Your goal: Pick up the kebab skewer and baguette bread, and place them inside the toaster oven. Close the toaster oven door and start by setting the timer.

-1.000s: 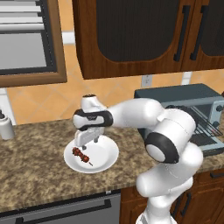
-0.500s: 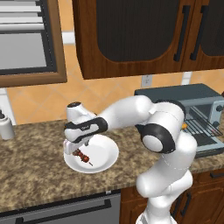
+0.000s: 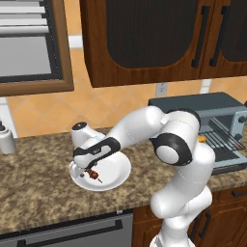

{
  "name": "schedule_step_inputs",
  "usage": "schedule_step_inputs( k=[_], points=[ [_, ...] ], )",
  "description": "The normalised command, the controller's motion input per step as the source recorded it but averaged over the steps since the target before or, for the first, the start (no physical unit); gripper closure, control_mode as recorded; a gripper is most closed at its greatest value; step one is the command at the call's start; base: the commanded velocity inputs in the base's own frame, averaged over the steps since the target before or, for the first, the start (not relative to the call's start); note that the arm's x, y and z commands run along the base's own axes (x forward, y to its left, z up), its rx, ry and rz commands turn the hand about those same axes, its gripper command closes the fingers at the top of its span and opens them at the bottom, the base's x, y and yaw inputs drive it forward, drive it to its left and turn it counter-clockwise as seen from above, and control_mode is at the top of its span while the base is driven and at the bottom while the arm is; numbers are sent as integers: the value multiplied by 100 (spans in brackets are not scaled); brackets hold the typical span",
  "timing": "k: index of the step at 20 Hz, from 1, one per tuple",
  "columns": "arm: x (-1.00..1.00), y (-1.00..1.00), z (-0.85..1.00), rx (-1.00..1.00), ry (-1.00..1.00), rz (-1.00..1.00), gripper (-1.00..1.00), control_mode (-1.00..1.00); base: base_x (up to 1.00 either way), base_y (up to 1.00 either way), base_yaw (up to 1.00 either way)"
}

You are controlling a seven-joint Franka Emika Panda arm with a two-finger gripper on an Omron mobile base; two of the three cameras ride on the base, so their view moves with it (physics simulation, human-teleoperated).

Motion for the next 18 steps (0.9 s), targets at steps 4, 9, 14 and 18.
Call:
schedule_step_inputs(
  k=[4, 9, 14, 18],
  points=[
    [0, 0, -15, 2, 0, -5, -100, -100, 0, 0, 0],
    [-3, 0, -3, 2, 0, -5, -100, -100, 0, 0, 0],
    [0, 1, 0, 0, 0, 0, -100, -100, 0, 0, 0],
    [0, 0, 0, 0, 0, 0, 100, -100, 0, 0, 0]
  ],
)
